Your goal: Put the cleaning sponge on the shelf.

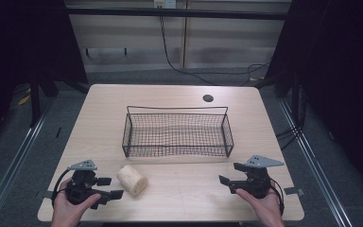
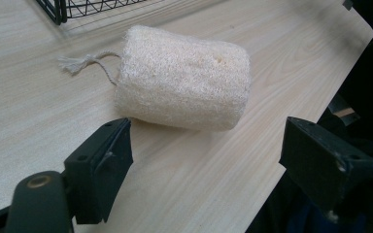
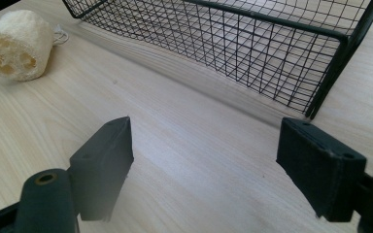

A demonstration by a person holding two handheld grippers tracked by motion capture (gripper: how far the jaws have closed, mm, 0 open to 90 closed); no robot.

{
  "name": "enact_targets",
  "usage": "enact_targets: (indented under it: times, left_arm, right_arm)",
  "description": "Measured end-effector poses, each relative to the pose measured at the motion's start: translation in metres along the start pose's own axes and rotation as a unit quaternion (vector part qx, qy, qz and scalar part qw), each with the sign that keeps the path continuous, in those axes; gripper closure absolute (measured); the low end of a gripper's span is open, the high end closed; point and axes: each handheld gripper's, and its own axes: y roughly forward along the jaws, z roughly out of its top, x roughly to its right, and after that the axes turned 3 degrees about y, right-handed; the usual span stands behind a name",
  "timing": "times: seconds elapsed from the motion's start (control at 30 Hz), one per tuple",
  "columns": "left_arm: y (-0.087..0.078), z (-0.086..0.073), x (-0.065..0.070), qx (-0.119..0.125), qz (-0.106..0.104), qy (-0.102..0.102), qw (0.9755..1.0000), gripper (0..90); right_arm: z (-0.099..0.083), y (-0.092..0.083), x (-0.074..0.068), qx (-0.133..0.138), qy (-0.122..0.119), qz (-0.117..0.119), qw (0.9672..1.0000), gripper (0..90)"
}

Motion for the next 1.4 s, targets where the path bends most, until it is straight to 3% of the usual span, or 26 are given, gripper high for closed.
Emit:
enact_targets:
  times: [0.27, 0.3, 0.53, 0.6, 0.63, 0.67, 0.77, 0.8, 0.83, 0.93, 0.97, 1.07, 1.1, 1.13, 1.2, 1.23, 1.33, 1.4]
  left_arm:
    - [-0.002, 0.006, 0.000, -0.005, 0.002, 0.001, 1.0000, 18.8]
    - [-0.004, 0.010, 0.001, -0.007, 0.005, -0.013, 0.9999, 18.8]
    - [-0.001, 0.026, 0.003, -0.033, 0.023, -0.044, 0.9982, 18.8]
    - [0.001, 0.032, 0.001, -0.040, 0.033, -0.064, 0.9966, 18.9]
    - [0.002, 0.036, -0.001, -0.049, 0.043, -0.084, 0.9943, 22.3]
    - [0.002, 0.036, -0.001, -0.049, 0.043, -0.084, 0.9943, 23.4]
    - [0.003, 0.046, -0.005, -0.089, 0.060, -0.123, 0.9866, 24.6]
    - [0.003, 0.046, -0.005, -0.089, 0.060, -0.123, 0.9866, 24.7]
    - [0.004, 0.047, -0.004, -0.093, 0.056, -0.139, 0.9843, 24.7]
    - [0.008, 0.048, -0.004, -0.106, 0.049, -0.147, 0.9823, 24.6]
    - [0.012, 0.048, -0.003, -0.108, 0.048, -0.161, 0.9798, 22.7]
    - [0.018, 0.052, -0.003, -0.112, 0.046, -0.169, 0.9782, 22.4]
    - [0.020, 0.054, -0.002, -0.114, 0.043, -0.179, 0.9762, 22.4]
    - [0.022, 0.055, -0.002, -0.123, 0.046, -0.174, 0.9761, 22.4]
    - [0.027, 0.058, -0.001, -0.123, 0.046, -0.189, 0.9733, 22.4]
    - [0.027, 0.058, -0.001, -0.123, 0.046, -0.189, 0.9733, 22.4]
    - [0.034, 0.063, -0.005, -0.140, 0.051, -0.192, 0.9701, 21.9]
    - [0.036, 0.065, -0.006, -0.147, 0.051, -0.184, 0.9707, 21.7]
  right_arm:
    - [0.000, 0.001, 0.001, -0.011, 0.004, 0.001, 0.9999, 20.2]
    - [0.000, 0.002, 0.000, -0.013, 0.004, 0.001, 0.9999, 20.3]
    - [0.000, 0.003, 0.000, -0.020, 0.005, 0.003, 0.9998, 20.2]
    - [0.000, 0.003, 0.000, -0.021, 0.006, 0.003, 0.9998, 20.2]
    - [0.000, 0.004, 0.000, -0.025, 0.005, 0.003, 0.9997, 20.1]
    - [0.000, 0.004, 0.000, -0.025, 0.005, 0.003, 0.9997, 20.1]
    - [0.000, 0.004, 0.000, -0.028, 0.007, 0.003, 0.9996, 19.6]
    - [0.000, 0.004, 0.000, -0.028, 0.007, 0.003, 0.9996, 19.6]
    - [0.000, 0.004, 0.000, -0.028, 0.005, 0.002, 0.9996, 19.3]
    - [0.000, 0.004, 0.000, -0.029, 0.005, 0.002, 0.9996, 19.3]
    - [0.000, 0.005, 0.000, -0.031, 0.006, 0.001, 0.9995, 19.3]
    - [0.000, 0.005, 0.000, -0.033, 0.004, 0.001, 0.9995, 19.3]
    - [0.000, 0.005, -0.001, -0.034, 0.004, 0.001, 0.9994, 19.3]
    - [0.000, 0.005, -0.001, -0.034, 0.004, 0.001, 0.9994, 19.3]
    - [0.000, 0.005, -0.001, -0.034, 0.003, 0.000, 0.9994, 19.2]
    - [0.000, 0.005, -0.001, -0.034, 0.003, 0.000, 0.9994, 19.2]
    - [0.000, 0.005, 0.000, -0.035, 0.003, -0.002, 0.9994, 19.1]
    - [0.000, 0.005, -0.001, -0.036, 0.002, -0.002, 0.9994, 19.1]
